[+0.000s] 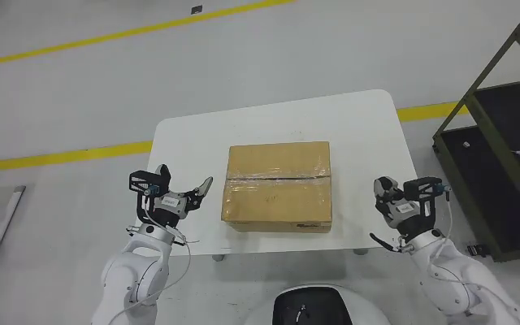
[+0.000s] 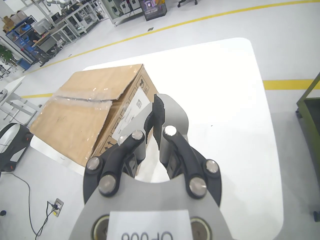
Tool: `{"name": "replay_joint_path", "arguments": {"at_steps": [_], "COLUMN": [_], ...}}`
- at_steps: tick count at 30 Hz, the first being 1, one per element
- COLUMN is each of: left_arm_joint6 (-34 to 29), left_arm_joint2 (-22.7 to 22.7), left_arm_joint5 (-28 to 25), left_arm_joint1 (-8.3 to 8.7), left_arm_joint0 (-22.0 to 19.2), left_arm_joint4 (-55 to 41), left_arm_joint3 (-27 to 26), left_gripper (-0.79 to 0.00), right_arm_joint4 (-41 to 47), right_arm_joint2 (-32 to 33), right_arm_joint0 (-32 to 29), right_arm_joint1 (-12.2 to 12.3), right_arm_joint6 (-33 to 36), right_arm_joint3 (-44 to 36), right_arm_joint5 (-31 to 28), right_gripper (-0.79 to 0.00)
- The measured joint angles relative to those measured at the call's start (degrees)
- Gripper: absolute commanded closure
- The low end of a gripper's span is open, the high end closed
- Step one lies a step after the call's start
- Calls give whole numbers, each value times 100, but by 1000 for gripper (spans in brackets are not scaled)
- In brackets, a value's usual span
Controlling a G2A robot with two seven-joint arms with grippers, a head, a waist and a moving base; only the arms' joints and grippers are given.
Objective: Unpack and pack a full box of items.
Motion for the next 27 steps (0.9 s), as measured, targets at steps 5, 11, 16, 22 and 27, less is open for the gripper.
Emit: {"name": "replay_joint_path", "arguments": {"at_steps": [5,11,16,22,27], "left_arm_joint6": [0,0,0,0,8], "left_arm_joint2": [0,0,0,0,4], "left_arm_joint5": [0,0,0,0,-4], "left_arm_joint1": [0,0,0,0,0], "left_arm_joint0": [0,0,0,0,3], "left_arm_joint4": [0,0,0,0,-4], "left_arm_joint3": [0,0,0,0,-4], "left_gripper": [-785,-785,-785,-785,-785], "right_arm_joint4": [12,4,-24,-52,-65], "right_arm_joint2": [-425,-877,-1225,-1508,-1604], "right_arm_joint0": [538,1245,1692,1969,2137], "right_arm_joint1": [-53,-120,-184,-245,-276], "right_arm_joint6": [-10,130,173,177,203], "right_arm_joint3": [636,1347,1742,1999,2141], "right_arm_joint5": [-243,-578,-757,-845,-896], "right_gripper": [0,0,0,0,0]}}
